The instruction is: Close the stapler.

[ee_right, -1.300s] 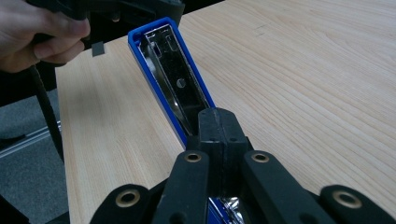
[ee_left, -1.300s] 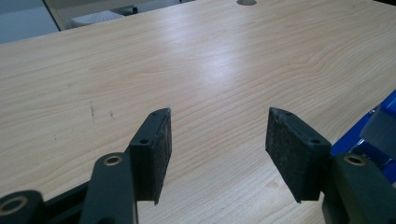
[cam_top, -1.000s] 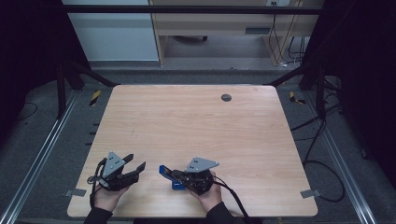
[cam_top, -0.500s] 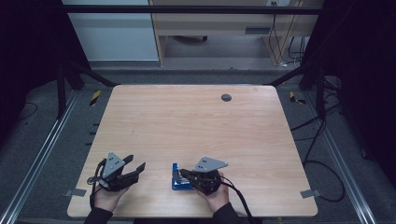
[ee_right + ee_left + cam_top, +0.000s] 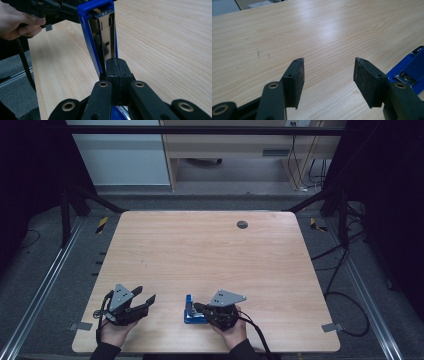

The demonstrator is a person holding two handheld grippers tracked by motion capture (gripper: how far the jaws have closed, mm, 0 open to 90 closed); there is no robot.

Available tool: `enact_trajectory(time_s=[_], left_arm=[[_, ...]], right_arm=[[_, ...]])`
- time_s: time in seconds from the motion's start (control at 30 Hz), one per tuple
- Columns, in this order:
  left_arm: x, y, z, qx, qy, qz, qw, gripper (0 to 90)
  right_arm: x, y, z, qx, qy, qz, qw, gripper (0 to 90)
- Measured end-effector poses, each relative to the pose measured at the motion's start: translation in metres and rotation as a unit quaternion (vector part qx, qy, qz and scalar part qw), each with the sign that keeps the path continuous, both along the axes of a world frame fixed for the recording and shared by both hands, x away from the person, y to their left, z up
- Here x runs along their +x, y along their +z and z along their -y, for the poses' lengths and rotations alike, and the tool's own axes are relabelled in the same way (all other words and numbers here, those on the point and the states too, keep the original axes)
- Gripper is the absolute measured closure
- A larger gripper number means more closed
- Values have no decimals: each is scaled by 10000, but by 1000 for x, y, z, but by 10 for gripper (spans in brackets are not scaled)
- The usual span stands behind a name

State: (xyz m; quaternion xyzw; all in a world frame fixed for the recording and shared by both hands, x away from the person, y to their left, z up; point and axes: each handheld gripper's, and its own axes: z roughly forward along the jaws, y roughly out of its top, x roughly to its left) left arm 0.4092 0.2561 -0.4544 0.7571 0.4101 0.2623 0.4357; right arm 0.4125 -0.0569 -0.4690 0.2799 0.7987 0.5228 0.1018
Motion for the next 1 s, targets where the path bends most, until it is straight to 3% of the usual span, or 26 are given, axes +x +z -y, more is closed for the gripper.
enact_trajectory(time_s=[0.2,0.5,0.7,1.0], left_arm=[[0,0,0,1,36,-1,10000,414],[2,0,-1,-4,89,-20,10000,407],[2,-1,-1,-2,98,-36,9999,405],[2,-2,-3,-2,149,-35,9999,403]], right_arm=[[2,8,9,104,-53,64,9999,900],[7,43,19,355,-75,212,9991,900],[9,62,14,395,-84,268,9988,900],[9,75,1,433,35,375,9984,900]])
